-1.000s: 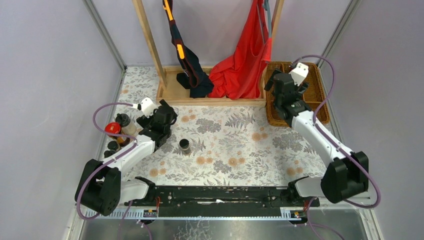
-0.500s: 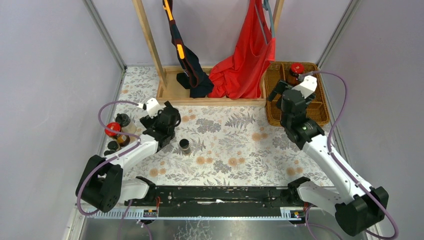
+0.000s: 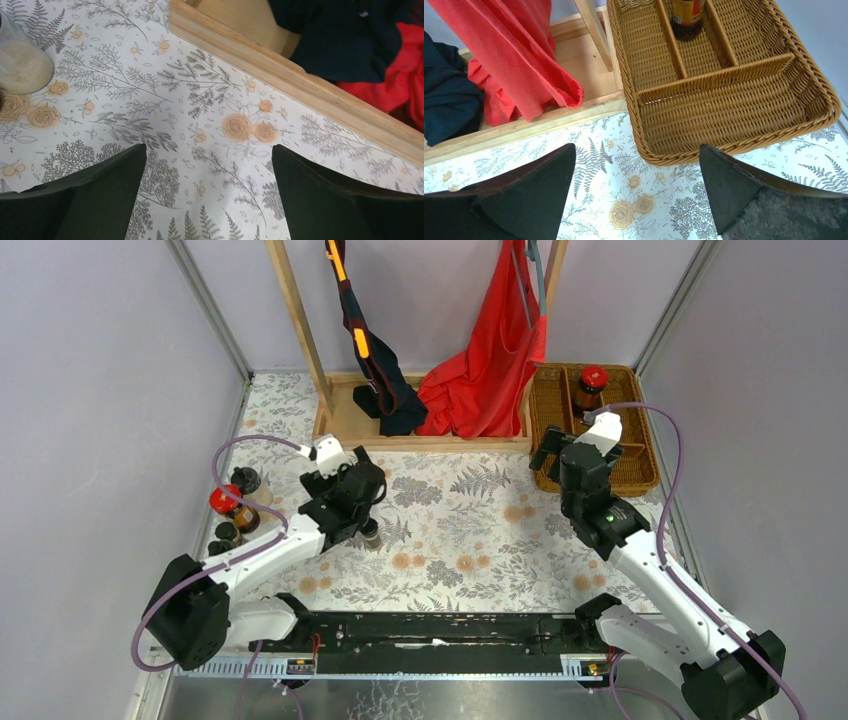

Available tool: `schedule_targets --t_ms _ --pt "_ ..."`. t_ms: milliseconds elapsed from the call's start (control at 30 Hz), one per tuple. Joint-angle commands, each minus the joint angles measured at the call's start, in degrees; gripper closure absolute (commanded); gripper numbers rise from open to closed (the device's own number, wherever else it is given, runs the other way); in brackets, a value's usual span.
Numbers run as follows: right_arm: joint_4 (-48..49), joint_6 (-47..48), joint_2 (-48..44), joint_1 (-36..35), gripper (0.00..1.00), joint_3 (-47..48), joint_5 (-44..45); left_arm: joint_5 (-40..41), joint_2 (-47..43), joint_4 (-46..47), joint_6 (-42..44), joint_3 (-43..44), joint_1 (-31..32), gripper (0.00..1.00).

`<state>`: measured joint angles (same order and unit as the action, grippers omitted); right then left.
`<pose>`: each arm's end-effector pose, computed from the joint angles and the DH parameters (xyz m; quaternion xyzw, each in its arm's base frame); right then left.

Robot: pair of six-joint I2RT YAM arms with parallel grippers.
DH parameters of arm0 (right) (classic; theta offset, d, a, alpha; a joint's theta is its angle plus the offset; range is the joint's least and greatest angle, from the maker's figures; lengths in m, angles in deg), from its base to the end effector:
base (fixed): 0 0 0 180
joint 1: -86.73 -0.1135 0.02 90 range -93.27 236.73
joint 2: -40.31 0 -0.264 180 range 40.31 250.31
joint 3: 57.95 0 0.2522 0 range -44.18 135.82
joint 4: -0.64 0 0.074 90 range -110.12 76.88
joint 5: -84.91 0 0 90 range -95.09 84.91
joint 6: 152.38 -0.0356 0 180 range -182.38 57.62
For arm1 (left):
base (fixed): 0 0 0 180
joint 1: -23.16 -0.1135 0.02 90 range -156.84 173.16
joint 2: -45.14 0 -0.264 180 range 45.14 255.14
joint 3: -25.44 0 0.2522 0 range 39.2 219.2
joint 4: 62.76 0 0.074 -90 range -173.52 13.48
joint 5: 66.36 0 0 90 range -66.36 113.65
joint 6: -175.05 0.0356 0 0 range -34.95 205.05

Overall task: Organize the condiment bottles
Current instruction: Move the bottle to the center of the board.

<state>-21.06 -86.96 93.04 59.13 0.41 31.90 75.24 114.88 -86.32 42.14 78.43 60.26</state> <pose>0.1956 0.0781 0.3200 0.1707 0.7625 0.0232 0.6236 0.2109 -0.1246 0.2263 -0.2240 0.8067 0.0593 0.5437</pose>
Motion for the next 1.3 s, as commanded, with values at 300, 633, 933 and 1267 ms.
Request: schedule_targets --t_ms 300,633,933,1267 --pt "1.24 2.05 -2.35 -0.59 0.01 -1.35 -2.3 3.87 -6.25 -12.14 -6.51 -0.01 13.91 0.2" --pt "1.64 1.95 -2.29 -0.72 0.02 -1.66 -2.8 2.63 -5.28 -16.97 -8.49 -0.91 15.73 0.31" --pt "2.2 2.15 -1.68 -0.78 0.02 -1.73 -3.22 0.56 -6.78 -23.27 -11.16 -0.89 17.92 0.33" --pt "2.53 2.1 -1.57 -0.88 0.02 -1.88 -3.89 -2.98 -8.26 -29.3 -12.66 0.33 19.83 0.33"
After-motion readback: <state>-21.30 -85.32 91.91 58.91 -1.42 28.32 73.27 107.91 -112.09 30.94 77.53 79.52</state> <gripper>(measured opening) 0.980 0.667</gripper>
